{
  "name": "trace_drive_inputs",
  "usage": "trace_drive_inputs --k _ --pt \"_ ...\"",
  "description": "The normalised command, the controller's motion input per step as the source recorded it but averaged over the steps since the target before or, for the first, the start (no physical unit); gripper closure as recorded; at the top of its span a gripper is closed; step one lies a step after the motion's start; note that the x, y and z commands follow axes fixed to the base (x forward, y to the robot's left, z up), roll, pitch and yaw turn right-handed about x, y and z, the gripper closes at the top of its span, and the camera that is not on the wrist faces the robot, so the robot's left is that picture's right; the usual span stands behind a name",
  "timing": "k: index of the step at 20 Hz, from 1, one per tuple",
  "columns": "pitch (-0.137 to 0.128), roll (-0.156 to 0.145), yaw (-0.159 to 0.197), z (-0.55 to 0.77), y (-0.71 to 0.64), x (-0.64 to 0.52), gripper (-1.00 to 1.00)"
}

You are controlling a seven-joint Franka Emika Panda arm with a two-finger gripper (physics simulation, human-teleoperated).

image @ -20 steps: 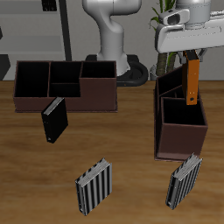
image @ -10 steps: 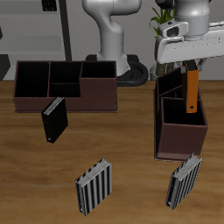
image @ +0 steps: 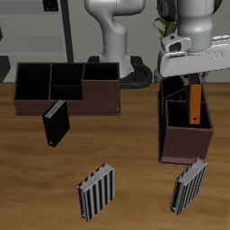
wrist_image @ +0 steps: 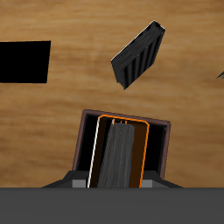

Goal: Place the orange book into the left desk caddy's right compartment

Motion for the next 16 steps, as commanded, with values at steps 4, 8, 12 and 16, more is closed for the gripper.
trace_drive_inputs --k 4,8,12,16 --pt "0.034 0.018 0.000 -0.29 0.07 0.04 1.00" --pt "0.034 -0.002 -0.004 -0.24 0.01 0.06 1.00" --pt "0.032 0.009 -0.001 -0.25 -0.01 0.07 1.00" --pt "0.037 -0.001 -0.008 -0.20 -0.02 0.01 1.00"
